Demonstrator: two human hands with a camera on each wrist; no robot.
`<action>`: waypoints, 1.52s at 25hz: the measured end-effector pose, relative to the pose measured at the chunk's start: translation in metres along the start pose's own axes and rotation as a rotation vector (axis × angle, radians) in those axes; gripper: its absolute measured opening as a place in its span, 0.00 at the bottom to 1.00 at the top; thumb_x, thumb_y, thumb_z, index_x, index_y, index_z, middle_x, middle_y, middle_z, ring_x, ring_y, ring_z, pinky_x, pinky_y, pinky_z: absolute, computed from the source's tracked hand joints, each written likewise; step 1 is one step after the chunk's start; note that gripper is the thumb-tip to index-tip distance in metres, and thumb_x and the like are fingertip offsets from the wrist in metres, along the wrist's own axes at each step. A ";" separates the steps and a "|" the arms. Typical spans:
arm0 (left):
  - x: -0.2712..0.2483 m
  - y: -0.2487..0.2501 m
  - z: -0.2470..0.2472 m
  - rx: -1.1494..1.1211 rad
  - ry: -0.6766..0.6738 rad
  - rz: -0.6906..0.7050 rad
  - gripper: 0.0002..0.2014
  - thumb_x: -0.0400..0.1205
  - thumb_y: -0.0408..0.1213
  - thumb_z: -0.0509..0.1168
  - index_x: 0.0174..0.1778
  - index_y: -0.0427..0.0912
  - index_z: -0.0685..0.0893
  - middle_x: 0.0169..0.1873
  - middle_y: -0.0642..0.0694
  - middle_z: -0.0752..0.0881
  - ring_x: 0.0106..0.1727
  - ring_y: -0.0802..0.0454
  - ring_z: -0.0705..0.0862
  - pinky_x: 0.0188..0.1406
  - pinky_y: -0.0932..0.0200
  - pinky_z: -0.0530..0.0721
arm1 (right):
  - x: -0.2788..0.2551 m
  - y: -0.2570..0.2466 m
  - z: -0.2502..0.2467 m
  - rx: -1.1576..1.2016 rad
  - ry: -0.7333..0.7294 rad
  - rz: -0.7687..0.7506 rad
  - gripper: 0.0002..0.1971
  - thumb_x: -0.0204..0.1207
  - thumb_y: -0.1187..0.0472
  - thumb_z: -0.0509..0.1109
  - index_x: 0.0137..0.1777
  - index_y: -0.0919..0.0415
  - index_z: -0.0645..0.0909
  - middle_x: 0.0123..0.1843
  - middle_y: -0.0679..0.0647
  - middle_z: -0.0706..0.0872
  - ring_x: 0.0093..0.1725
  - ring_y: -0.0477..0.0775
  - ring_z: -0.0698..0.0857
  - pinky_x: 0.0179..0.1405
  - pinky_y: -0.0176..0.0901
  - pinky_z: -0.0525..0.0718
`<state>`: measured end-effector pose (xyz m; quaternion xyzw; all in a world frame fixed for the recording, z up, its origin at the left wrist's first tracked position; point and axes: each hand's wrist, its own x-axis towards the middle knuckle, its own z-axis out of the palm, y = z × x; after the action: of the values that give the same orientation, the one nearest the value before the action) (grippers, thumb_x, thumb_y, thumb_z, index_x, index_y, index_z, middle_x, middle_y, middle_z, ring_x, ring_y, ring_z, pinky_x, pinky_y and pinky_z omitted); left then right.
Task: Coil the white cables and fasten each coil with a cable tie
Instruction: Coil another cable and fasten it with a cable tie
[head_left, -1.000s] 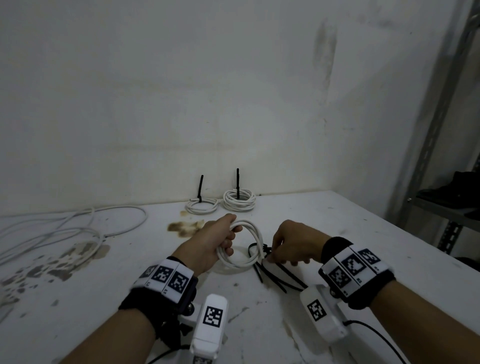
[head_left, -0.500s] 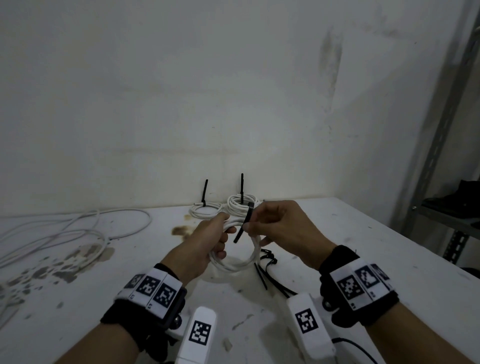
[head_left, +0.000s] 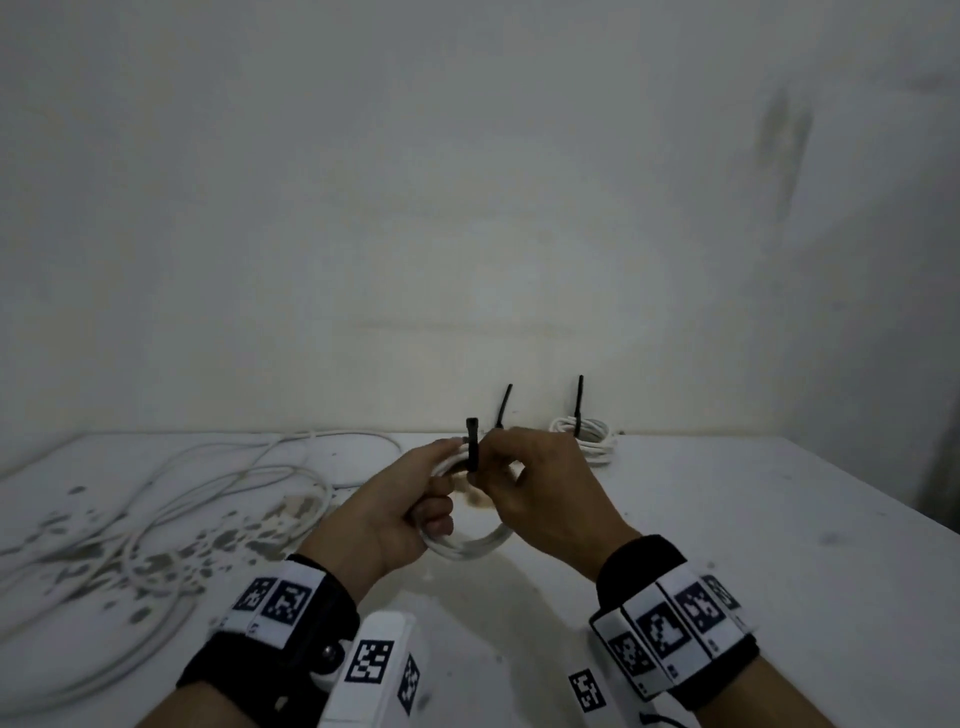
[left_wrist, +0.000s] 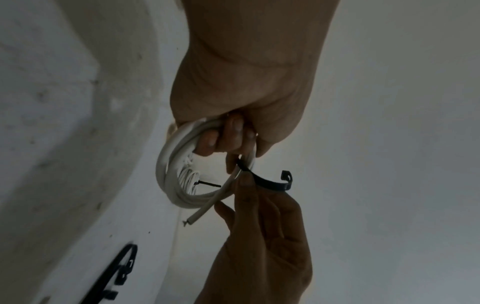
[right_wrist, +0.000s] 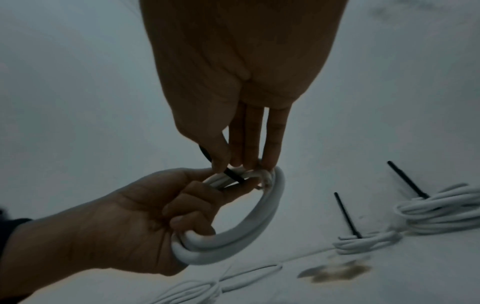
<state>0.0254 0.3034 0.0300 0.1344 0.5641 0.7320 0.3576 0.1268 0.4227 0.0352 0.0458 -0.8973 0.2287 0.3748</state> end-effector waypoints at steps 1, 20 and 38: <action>-0.002 0.004 -0.007 0.014 0.033 0.034 0.14 0.84 0.45 0.67 0.32 0.47 0.78 0.19 0.53 0.58 0.16 0.57 0.54 0.16 0.63 0.54 | 0.004 -0.006 0.007 0.000 0.007 0.006 0.08 0.74 0.61 0.77 0.37 0.49 0.82 0.33 0.43 0.85 0.34 0.44 0.83 0.34 0.38 0.80; -0.018 0.046 -0.059 0.484 0.263 0.400 0.08 0.83 0.42 0.67 0.47 0.55 0.92 0.12 0.58 0.71 0.24 0.55 0.61 0.26 0.60 0.60 | 0.069 -0.049 0.056 0.299 0.241 0.363 0.04 0.78 0.62 0.71 0.50 0.54 0.85 0.32 0.47 0.89 0.31 0.35 0.86 0.29 0.22 0.77; -0.008 0.042 -0.073 0.769 0.274 0.478 0.09 0.81 0.41 0.67 0.45 0.57 0.94 0.36 0.56 0.92 0.31 0.59 0.80 0.31 0.65 0.73 | 0.065 -0.039 0.061 0.034 0.089 0.177 0.10 0.81 0.64 0.67 0.57 0.59 0.88 0.18 0.39 0.73 0.26 0.34 0.81 0.31 0.24 0.75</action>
<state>-0.0286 0.2407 0.0465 0.2853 0.7895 0.5428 0.0253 0.0511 0.3664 0.0575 -0.0375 -0.8763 0.2778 0.3918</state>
